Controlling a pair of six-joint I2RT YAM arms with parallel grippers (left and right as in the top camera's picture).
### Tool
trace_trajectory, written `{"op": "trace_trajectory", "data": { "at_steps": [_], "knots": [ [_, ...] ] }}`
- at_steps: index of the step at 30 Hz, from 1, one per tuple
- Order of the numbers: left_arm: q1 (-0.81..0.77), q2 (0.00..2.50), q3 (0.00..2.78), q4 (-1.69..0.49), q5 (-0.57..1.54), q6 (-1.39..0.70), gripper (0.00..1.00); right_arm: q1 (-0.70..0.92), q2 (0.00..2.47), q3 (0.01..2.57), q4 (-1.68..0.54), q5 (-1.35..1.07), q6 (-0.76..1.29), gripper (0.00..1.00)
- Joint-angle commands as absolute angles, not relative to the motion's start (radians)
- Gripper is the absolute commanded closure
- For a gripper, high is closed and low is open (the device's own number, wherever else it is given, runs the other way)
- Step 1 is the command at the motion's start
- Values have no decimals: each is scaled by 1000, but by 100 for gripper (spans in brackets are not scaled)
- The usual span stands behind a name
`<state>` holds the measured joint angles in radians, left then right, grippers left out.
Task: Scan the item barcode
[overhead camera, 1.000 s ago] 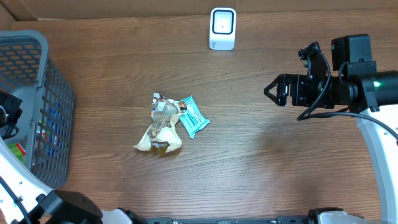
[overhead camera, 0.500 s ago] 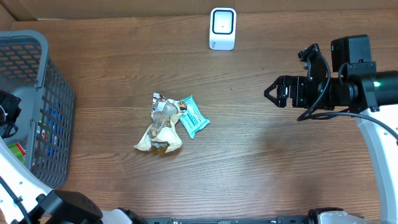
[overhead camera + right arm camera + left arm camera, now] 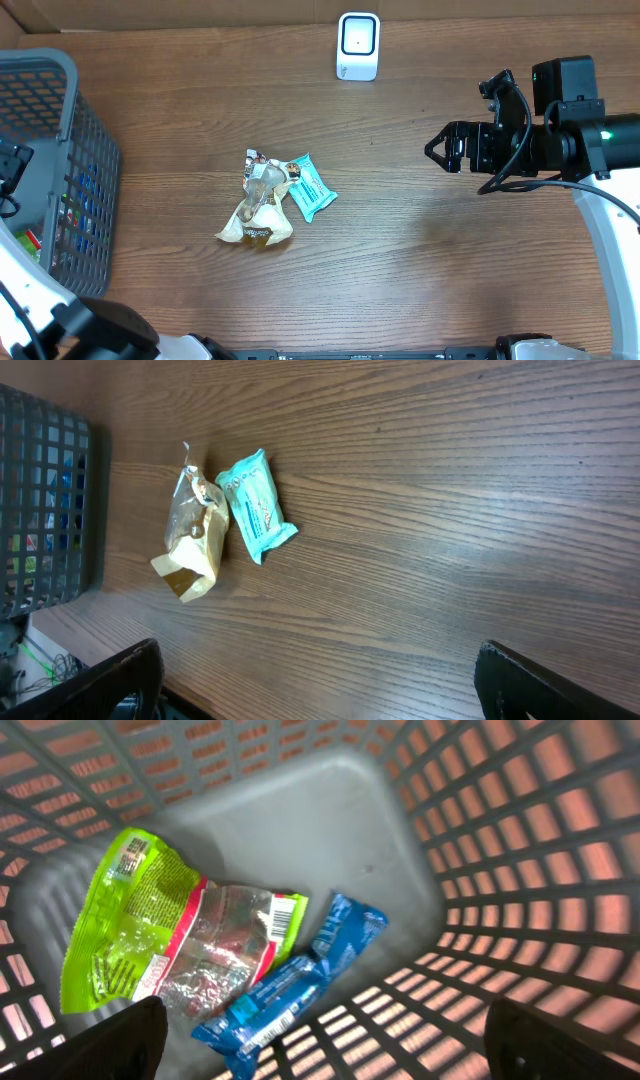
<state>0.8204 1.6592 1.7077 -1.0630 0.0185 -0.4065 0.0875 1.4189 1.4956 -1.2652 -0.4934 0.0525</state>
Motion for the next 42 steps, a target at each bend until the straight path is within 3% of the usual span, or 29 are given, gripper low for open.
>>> {"op": "trace_trajectory", "data": {
  "at_steps": [1, 14, 21, 27, 34, 36, 37, 39, 41, 42],
  "knots": [
    [825, 1740, 1721, -1071, -2, -344, 8, 94, 1416, 1492, -1262, -503, 53, 0],
    [812, 1995, 1721, -1073, 139, -163, 10, 94, 1416, 1492, -1262, -502, 53, 0],
    [787, 2075, 1721, -1071, 139, -131, 20, 94, 1416, 1492, -1262, -503, 53, 0],
    [767, 2124, 1721, -1065, 130, -126, 22, 94, 1416, 1492, -1262, -502, 53, 0],
    [758, 2152, 1721, -1065, 120, -112, 43, 94, 1416, 1492, -1262, -502, 53, 0],
    [758, 2155, 1721, -1065, 120, -112, 53, 94, 1416, 1492, -1262, -502, 53, 0],
    [758, 2155, 1721, -1065, 120, -112, 67, 94, 1416, 1492, -1262, -502, 53, 0],
    [758, 2155, 1721, -1064, 120, -112, 83, 94, 1416, 1492, -1262, -502, 53, 0],
    [758, 2155, 1721, -1064, 120, -112, 96, 94, 1416, 1492, -1262, -502, 52, 0],
    [758, 2155, 1721, -1064, 121, -113, 96, 94, 1416, 1492, -1262, -502, 53, 0]
  ]
}}
